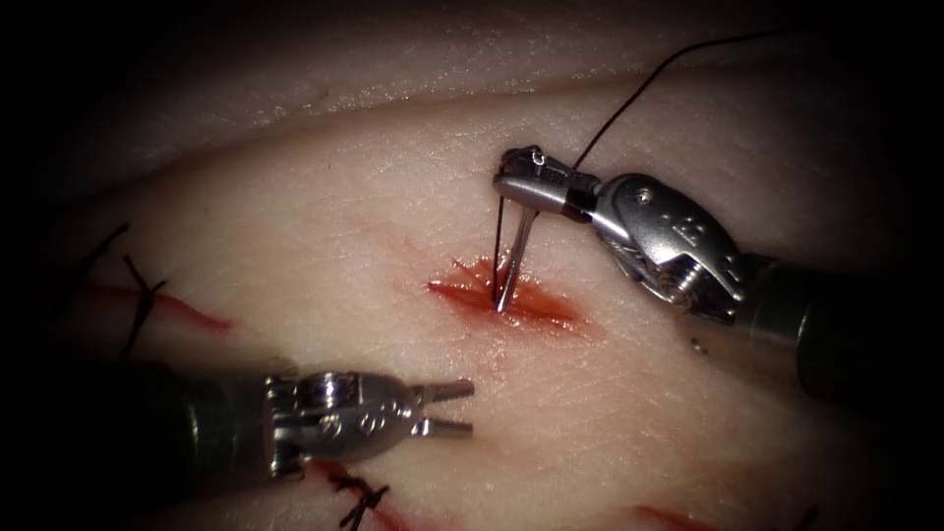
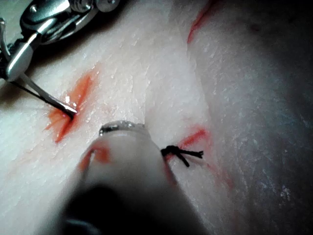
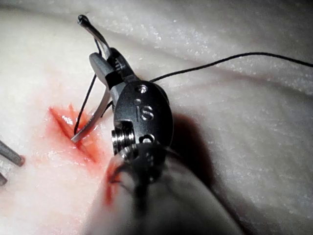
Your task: Wound Closure
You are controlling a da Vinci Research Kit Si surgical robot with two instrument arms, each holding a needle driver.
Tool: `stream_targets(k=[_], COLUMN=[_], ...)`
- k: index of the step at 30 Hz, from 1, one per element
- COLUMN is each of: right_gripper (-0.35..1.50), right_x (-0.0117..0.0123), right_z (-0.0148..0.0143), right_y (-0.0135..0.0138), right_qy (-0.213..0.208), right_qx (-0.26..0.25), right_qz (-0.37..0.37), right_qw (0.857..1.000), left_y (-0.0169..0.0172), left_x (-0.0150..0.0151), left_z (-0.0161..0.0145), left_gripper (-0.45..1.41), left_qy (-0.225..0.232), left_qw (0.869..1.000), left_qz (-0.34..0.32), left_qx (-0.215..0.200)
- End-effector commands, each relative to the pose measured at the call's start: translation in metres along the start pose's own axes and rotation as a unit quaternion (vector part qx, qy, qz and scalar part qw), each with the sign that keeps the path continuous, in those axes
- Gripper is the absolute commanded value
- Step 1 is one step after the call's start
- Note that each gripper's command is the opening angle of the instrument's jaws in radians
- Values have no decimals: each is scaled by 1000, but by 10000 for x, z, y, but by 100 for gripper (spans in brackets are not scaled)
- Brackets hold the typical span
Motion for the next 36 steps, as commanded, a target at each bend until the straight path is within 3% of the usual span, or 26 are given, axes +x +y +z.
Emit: stream_targets(k=[1,36], right_gripper=[-35,-35], right_x=[-1,-19], right_z=[10,13], right_y=[4,11], right_qy=[1,-14], right_qx=[1,24], right_qz=[6,123], right_qw=[1000,992], left_y=[-2,3], left_x=[3,-22], left_z=[10,30], left_gripper=[26,22], left_qy=[2,7], left_qw=[1000,1000], left_qz=[-2,-10], left_qx=[0,-7])
